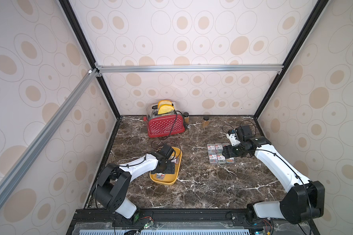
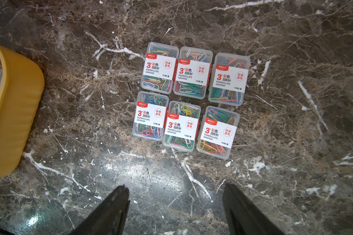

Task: Take the paper clips out of the storage box
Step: Pick up the boxed paper clips from the storage box.

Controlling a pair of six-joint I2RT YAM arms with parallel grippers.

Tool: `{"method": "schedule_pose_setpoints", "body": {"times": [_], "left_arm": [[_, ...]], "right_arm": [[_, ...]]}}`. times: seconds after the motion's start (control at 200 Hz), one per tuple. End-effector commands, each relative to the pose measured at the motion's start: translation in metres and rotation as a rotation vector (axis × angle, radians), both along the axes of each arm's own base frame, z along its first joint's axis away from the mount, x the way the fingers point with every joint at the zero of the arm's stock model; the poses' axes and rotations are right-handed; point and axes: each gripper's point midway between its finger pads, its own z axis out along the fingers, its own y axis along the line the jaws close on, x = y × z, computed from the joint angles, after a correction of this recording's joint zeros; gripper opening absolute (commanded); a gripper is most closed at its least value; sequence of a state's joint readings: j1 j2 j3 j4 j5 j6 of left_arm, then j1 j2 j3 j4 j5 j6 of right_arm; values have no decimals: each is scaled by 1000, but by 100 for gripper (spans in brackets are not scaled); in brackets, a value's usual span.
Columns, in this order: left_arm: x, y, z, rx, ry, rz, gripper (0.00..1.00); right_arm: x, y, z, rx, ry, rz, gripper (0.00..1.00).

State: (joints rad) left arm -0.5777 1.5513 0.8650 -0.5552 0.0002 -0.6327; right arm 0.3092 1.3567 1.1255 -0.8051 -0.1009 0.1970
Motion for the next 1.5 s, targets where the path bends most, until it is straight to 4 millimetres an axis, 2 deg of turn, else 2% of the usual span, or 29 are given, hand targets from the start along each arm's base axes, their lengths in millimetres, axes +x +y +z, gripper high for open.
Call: {"method": "schedule_pose_setpoints", "body": {"times": [0.0,0.2,0.326,0.366,0.581,0.681,0.776,0.801,0.871,1.032,1.207,1.317,1.492], "left_arm": [[1,-4,-3,-7,-4,11,91],[-3,-3,-4,-4,3,10,75],[-5,-2,-2,-3,7,5,54],[-5,-2,-1,-4,6,3,50],[-6,1,7,9,-1,-20,47],[-3,0,16,15,-22,-51,44],[8,-5,38,4,-81,-102,43],[5,-3,42,16,-73,-123,43],[14,-12,66,-8,-131,-185,42],[29,-37,123,-101,-272,-334,39],[30,-66,172,-246,-429,-492,36],[25,-78,194,-311,-501,-577,34],[18,-93,219,-393,-569,-678,32]], "right_arm": [[-8,1,0,0,8,20,77],[-7,2,0,6,9,21,75],[-7,4,1,13,11,21,75],[-6,4,1,14,9,19,75],[-5,5,3,21,9,22,76],[-5,9,5,38,6,31,76],[-4,15,9,69,2,48,76],[-4,17,10,81,2,56,76],[-4,27,16,131,-2,80,75],[-6,60,38,324,10,156,74],[-7,100,65,573,53,204,71],[-7,123,81,688,70,238,70],[-6,155,96,792,109,300,70]]}}
